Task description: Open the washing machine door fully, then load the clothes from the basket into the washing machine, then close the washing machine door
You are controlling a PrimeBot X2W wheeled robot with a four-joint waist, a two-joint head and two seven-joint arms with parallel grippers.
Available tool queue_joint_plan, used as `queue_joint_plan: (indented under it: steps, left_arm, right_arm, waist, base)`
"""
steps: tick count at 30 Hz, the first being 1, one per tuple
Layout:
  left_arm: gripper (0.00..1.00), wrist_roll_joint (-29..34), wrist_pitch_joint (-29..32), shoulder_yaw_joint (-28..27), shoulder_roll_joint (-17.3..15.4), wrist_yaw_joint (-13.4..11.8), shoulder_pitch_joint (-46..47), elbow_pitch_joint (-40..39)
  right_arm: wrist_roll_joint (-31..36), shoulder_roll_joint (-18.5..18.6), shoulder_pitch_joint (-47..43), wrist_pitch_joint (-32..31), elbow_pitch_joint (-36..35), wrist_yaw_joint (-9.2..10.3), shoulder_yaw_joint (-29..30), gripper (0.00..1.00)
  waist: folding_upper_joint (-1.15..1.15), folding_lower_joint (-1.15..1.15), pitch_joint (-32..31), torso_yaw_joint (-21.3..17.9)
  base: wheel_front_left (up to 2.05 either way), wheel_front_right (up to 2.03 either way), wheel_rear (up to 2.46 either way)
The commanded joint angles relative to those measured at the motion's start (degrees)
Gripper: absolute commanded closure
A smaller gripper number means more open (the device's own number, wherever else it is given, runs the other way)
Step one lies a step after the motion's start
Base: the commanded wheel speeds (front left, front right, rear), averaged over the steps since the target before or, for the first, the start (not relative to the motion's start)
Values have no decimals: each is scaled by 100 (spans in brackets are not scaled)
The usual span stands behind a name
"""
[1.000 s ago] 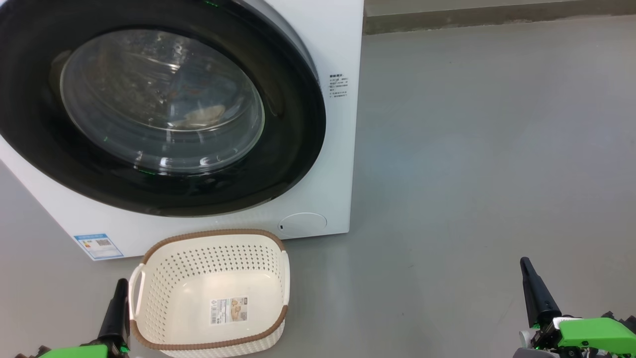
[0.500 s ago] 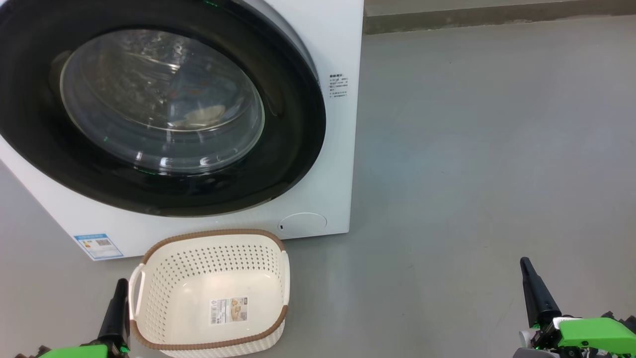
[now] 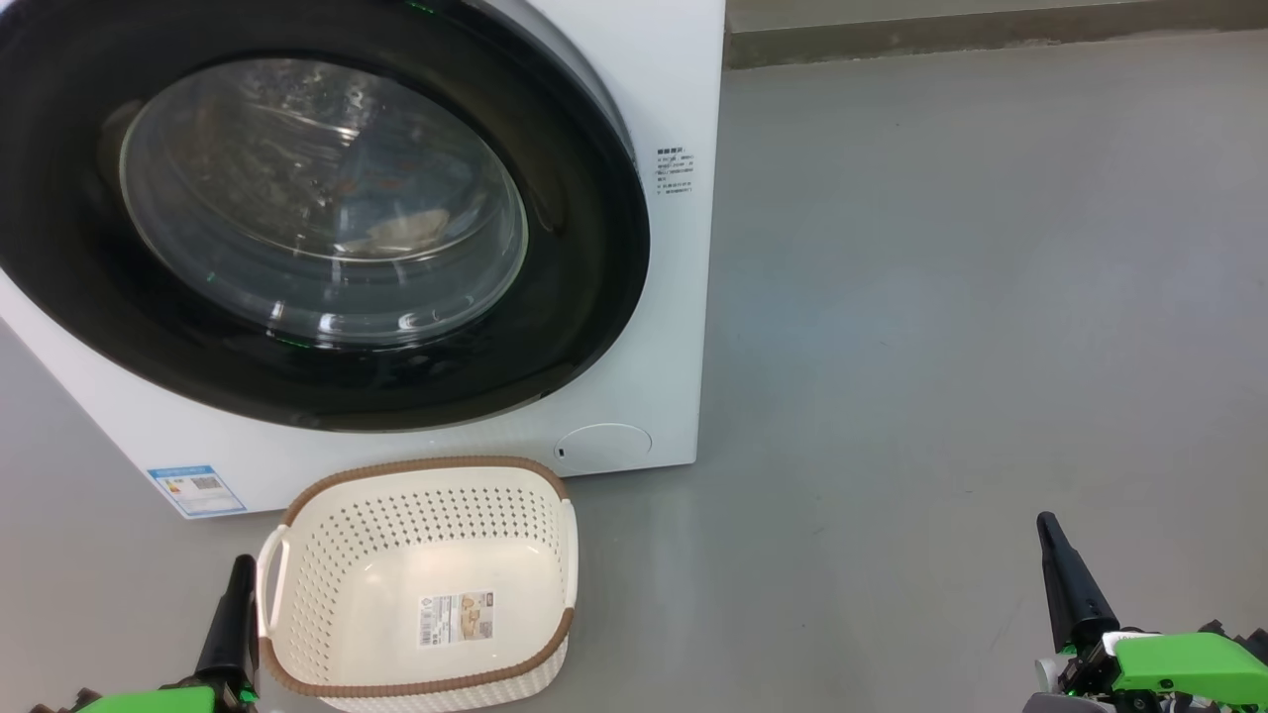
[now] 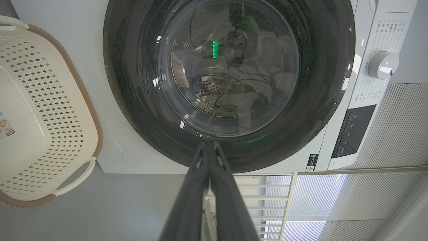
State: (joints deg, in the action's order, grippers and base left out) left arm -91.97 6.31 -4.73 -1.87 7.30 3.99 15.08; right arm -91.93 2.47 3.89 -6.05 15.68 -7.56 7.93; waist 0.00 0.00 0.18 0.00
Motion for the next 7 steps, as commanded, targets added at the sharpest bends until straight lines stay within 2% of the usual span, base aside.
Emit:
queue_joint_plan:
  steps: [1, 7]
  left_arm:
    - [100, -20, 17, -178, -100, 19, 220, -105]
    - [100, -20, 17, -178, -100, 19, 220, -105]
  right_arm:
    - [-24, 41, 230, -44, -166, 8, -141, 100]
    - [-24, 41, 230, -44, -166, 8, -141, 100]
  waist:
    - [0, 0, 0, 0]
    - [0, 0, 0, 0]
  base:
    - [0, 0, 0]
    - [0, 0, 0]
